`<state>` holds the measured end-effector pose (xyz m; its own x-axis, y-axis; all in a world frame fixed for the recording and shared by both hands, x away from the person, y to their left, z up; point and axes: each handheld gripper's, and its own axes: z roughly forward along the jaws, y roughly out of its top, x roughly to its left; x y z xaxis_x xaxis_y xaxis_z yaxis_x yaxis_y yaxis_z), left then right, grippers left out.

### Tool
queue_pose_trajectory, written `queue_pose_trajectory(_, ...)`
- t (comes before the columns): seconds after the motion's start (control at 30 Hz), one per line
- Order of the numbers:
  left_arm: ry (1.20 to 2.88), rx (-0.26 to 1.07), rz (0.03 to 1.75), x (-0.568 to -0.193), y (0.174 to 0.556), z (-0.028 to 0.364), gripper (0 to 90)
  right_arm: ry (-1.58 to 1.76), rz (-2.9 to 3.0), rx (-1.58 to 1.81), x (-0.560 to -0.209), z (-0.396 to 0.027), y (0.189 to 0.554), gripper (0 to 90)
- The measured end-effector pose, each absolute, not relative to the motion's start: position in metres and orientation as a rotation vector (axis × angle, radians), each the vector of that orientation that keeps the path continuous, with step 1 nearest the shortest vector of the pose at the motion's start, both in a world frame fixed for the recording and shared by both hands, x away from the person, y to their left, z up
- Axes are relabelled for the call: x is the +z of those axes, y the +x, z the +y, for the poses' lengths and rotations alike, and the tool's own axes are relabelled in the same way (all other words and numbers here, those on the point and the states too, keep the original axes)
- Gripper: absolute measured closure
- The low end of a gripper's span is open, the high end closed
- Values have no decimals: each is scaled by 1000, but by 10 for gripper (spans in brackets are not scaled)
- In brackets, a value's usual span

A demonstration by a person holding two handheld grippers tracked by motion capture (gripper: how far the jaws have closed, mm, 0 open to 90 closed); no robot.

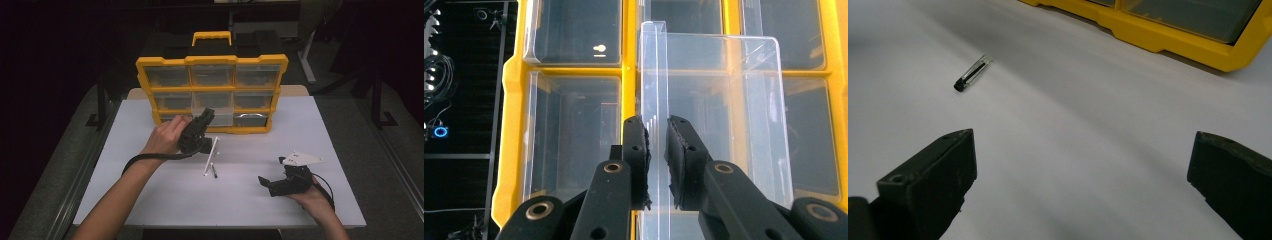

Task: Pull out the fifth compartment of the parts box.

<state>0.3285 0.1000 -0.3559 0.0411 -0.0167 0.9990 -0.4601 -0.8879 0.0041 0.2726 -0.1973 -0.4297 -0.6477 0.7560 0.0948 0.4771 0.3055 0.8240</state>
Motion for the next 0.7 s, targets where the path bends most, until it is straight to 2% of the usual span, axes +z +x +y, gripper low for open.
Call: queue_pose_trajectory(0.7, 1992, 1914, -501, -359, 318, 104, 795, 1111, 2267, 1265, -430, -197, 273, 0)
